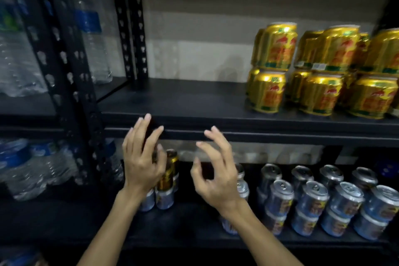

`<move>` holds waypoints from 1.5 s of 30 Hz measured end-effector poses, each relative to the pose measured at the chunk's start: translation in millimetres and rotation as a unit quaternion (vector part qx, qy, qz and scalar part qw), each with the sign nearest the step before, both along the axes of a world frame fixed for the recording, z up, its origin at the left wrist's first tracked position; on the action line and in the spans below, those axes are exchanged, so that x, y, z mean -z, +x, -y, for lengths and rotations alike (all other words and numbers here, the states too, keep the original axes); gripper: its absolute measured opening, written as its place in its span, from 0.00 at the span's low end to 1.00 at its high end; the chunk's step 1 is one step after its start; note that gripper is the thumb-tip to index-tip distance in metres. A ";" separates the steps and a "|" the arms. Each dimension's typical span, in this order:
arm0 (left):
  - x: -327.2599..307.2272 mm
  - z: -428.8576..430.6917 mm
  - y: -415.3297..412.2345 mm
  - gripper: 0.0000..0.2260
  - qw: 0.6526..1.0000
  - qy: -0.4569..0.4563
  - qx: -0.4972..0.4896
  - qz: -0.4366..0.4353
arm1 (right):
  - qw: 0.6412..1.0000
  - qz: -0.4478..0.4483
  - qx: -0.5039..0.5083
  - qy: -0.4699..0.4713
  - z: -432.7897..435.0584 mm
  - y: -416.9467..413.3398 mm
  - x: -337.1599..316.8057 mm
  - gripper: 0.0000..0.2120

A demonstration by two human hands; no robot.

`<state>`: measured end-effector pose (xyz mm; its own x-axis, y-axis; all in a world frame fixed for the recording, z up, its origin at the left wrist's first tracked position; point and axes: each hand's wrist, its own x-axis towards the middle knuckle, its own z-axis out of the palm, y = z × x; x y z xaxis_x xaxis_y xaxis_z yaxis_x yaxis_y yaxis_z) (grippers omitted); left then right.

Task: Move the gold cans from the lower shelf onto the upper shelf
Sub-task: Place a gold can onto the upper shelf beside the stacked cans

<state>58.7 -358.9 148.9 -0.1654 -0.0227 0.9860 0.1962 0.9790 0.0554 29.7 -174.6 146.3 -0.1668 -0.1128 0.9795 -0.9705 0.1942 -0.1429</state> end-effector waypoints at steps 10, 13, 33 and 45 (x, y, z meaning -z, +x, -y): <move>108.6 75.9 30.5 0.16 0.972 -0.064 -0.177 0.140 | 0.912 0.377 -0.034 0.156 79.3 -11.1 83.1 0.25; 117.1 82.4 22.2 0.16 0.968 -0.063 -0.182 0.159 | 0.876 0.440 0.003 0.197 89.7 -26.3 97.9 0.32; 114.2 82.3 18.9 0.17 0.964 -0.063 -0.214 0.144 | 0.877 0.439 -0.002 0.195 100.6 -43.7 124.5 0.33; 58.1 46.6 33.9 0.14 0.983 0.010 -0.178 -0.048 | 0.940 0.293 -0.123 0.120 45.4 -1.0 67.7 0.35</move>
